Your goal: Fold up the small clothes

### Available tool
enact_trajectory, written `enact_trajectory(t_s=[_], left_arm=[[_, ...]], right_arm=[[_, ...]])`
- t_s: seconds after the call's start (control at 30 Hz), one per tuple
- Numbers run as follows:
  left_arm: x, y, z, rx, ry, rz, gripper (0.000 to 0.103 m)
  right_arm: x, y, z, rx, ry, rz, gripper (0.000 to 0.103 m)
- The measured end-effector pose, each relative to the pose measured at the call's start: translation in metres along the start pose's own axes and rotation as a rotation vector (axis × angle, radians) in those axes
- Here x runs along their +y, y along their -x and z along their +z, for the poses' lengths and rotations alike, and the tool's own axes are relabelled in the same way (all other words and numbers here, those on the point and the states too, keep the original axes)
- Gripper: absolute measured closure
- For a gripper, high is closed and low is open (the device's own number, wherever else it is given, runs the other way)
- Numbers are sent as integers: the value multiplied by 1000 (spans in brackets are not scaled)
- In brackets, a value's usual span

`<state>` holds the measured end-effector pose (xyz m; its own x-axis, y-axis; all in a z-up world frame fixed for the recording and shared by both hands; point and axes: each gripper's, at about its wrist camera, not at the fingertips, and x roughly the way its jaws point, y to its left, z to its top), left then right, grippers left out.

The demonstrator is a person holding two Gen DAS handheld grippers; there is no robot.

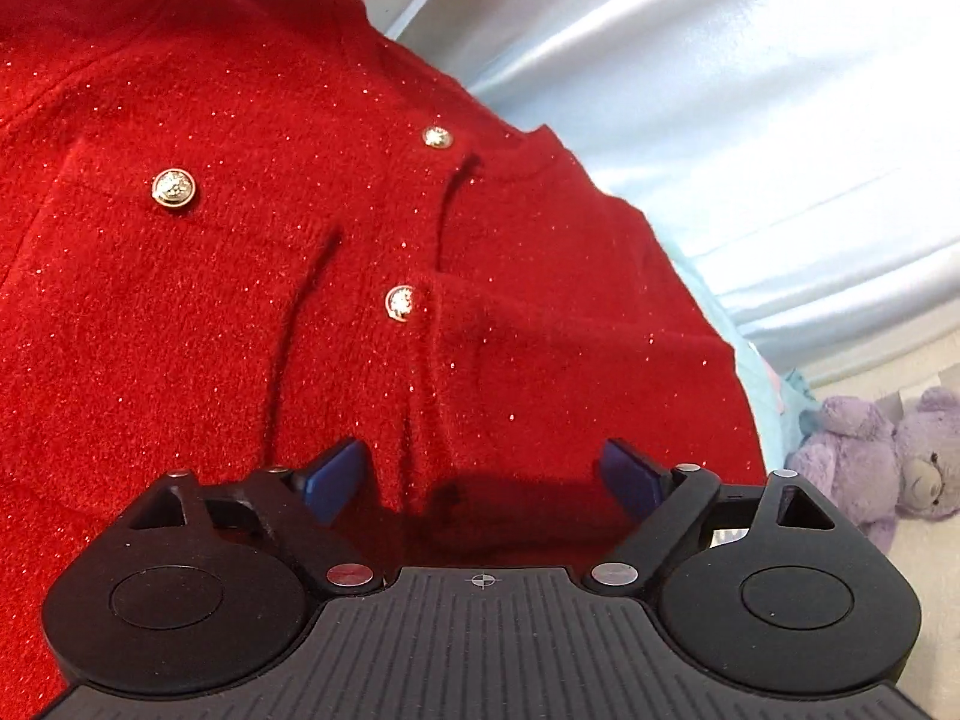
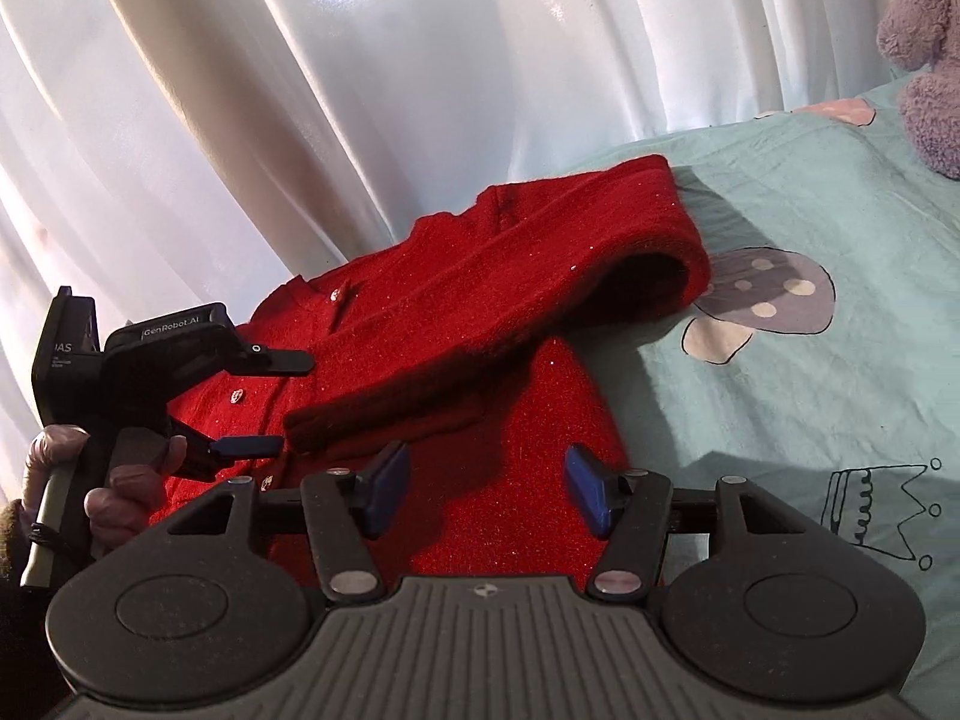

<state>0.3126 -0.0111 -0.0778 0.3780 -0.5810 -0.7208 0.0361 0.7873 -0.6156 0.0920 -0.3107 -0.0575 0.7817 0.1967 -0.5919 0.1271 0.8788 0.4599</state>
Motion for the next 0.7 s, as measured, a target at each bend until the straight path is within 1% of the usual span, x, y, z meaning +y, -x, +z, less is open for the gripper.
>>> enact_trajectory(t_s=[0.03,0.07,0.1,0.17,0.2,0.27,0.33,0.4,0.47,0.5,0.57,0.7], left_arm=[[3,0,2,-1,13,-14,24],[6,1,4,-6,29,-29,34],[9,1,5,-7,36,-48,42],[16,-2,11,17,56,-75,47],[19,-6,13,31,59,-82,52],[25,-10,14,36,72,-93,59],[29,-11,17,42,94,-111,59],[30,-11,17,43,111,-131,56],[28,-13,18,53,106,-123,55],[27,-13,19,55,104,-123,50],[27,-12,21,58,100,-129,46],[37,-6,20,63,120,-155,46]], right_arm=[[-1,-1,0,0,-6,2,46],[-2,-2,0,3,-13,3,46],[-3,-4,0,5,-20,4,46],[-2,-7,1,8,-29,8,46],[-2,-8,1,8,-30,9,46],[0,-10,1,13,-25,12,46],[3,-11,2,17,-20,12,46],[4,-12,3,18,-11,11,46],[5,-12,3,15,-10,8,46],[5,-13,4,19,-12,8,46],[6,-13,5,17,-17,10,46],[9,-11,7,3,-2,10,43]])
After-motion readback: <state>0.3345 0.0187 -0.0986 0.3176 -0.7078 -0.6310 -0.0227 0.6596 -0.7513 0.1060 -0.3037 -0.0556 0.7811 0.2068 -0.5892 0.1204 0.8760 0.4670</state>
